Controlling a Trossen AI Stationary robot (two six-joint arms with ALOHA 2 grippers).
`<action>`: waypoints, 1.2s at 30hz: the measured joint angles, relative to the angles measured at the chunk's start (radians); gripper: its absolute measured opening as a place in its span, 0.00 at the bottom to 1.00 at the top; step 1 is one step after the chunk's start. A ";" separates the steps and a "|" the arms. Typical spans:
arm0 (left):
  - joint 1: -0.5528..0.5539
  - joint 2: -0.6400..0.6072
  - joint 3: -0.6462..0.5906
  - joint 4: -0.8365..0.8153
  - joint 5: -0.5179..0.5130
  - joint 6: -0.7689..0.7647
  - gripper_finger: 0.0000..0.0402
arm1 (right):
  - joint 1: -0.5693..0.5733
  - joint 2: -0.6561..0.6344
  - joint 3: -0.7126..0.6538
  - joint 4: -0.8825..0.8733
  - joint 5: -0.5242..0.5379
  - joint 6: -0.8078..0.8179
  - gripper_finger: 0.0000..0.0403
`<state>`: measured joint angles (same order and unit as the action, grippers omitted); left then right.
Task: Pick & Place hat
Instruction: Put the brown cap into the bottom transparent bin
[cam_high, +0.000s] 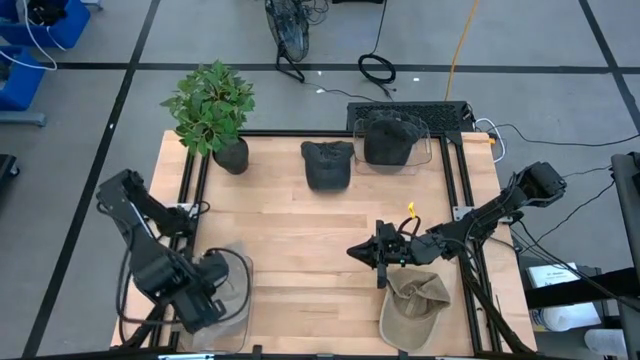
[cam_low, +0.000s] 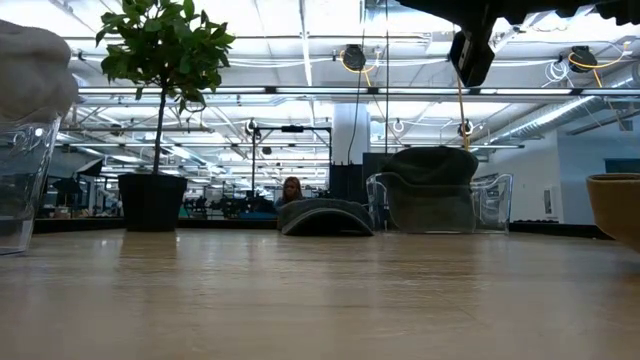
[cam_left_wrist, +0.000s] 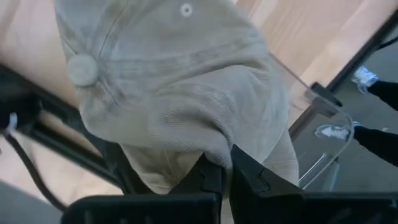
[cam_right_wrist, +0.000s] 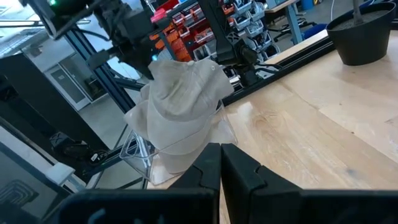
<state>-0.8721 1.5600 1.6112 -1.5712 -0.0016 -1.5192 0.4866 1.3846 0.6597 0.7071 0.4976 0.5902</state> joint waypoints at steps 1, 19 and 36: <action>0.000 0.009 0.000 0.000 0.009 -0.019 0.02 | 0.000 0.000 -0.001 0.000 -0.001 -0.001 0.00; -0.074 0.122 0.000 0.178 0.006 -0.214 0.07 | 0.000 0.000 -0.001 -0.026 -0.004 -0.008 0.00; -0.211 0.216 0.000 0.178 0.022 -0.466 0.12 | 0.000 0.000 -0.001 -0.018 -0.005 0.000 0.00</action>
<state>-1.0832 1.7756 1.6112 -1.3929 0.0205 -1.9850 0.4866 1.3842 0.6590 0.6888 0.4931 0.5907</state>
